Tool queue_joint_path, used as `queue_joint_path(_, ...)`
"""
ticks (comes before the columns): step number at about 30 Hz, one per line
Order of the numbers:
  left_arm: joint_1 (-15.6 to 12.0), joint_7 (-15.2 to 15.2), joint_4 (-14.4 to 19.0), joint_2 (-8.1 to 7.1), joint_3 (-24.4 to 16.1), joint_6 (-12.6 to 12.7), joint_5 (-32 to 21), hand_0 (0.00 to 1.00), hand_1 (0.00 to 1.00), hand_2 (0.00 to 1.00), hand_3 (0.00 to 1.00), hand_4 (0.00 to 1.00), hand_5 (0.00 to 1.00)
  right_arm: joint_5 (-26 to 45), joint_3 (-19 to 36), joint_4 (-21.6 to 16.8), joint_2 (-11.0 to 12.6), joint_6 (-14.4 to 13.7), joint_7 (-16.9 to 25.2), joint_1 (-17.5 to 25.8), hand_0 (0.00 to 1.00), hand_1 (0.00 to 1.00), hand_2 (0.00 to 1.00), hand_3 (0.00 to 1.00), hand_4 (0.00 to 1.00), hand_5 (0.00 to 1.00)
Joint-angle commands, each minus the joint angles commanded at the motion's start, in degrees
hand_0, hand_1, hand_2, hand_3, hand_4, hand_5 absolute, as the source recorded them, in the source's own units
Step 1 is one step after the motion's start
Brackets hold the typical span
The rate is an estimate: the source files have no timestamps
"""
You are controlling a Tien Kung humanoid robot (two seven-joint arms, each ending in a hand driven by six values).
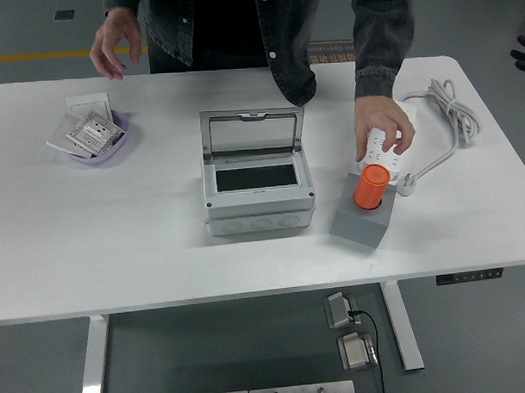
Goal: Pick up the cylinder from the cube,place it in the box,flap close box
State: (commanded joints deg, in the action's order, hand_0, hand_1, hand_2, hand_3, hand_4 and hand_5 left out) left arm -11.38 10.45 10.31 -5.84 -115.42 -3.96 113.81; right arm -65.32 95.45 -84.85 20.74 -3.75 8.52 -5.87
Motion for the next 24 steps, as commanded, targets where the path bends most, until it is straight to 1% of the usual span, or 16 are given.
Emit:
queue_joint_path(8,1.6,-0.3,0.0,-0.08,3.7,0.0,-3.7,0.602,0.662,0.603,0.591,0.636,0.275,-2.1,-2.8,-1.3,-4.1,-3.2,2.1,1.8,0.887,0.802,0.837,0.91,0.998,0.998)
queue_joint_path(9,1.6,-0.3,0.0,-0.08,3.8,0.0,-3.8,0.602,0.662,0.603,0.591,0.637,0.275,-2.9,-3.4,-1.6,-4.7,-3.6,2.4,2.2,0.786,0.712,0.772,0.856,0.998,0.884)
queue_joint_path(12,1.8,-0.2,0.0,0.09,4.1,0.1,-4.1,0.602,0.662,0.603,0.591,0.637,0.275,-6.7,-5.3,-2.1,-6.8,-4.8,3.6,2.9,0.786,0.712,0.772,0.856,0.998,0.884)
queue_joint_path(14,1.9,-0.2,0.0,0.24,4.3,0.0,-4.2,0.602,0.662,0.603,0.591,0.637,0.275,-8.8,-6.3,-2.1,-7.5,-5.0,4.0,3.1,0.786,0.712,0.772,0.856,0.998,0.884)
queue_joint_path(15,1.9,-0.2,0.0,0.34,4.5,0.0,-4.4,0.602,0.662,0.603,0.591,0.637,0.276,-10.3,-7.2,-2.1,-8.0,-5.1,4.1,3.2,0.73,0.656,0.722,0.783,0.966,0.669)
queue_joint_path(20,2.5,-0.1,0.0,0.61,6.0,0.0,-5.7,0.602,0.662,0.603,0.591,0.637,0.276,-16.0,-9.9,-1.3,-9.2,-5.1,4.1,3.1,0.73,0.656,0.722,0.783,0.966,0.669)
queue_joint_path(21,2.6,-0.1,0.0,0.63,6.3,0.0,-6.0,0.602,0.662,0.603,0.591,0.637,0.276,-16.8,-10.4,-1.0,-9.3,-5.0,4.0,3.1,0.79,0.718,0.765,0.827,0.865,0.358)
queue_joint_path(24,2.8,-0.2,0.0,0.64,6.9,0.0,-6.6,0.602,0.662,0.603,0.591,0.637,0.276,-18.3,-11.6,-0.2,-9.5,-4.5,3.8,2.9,0.79,0.718,0.765,0.827,0.865,0.358)
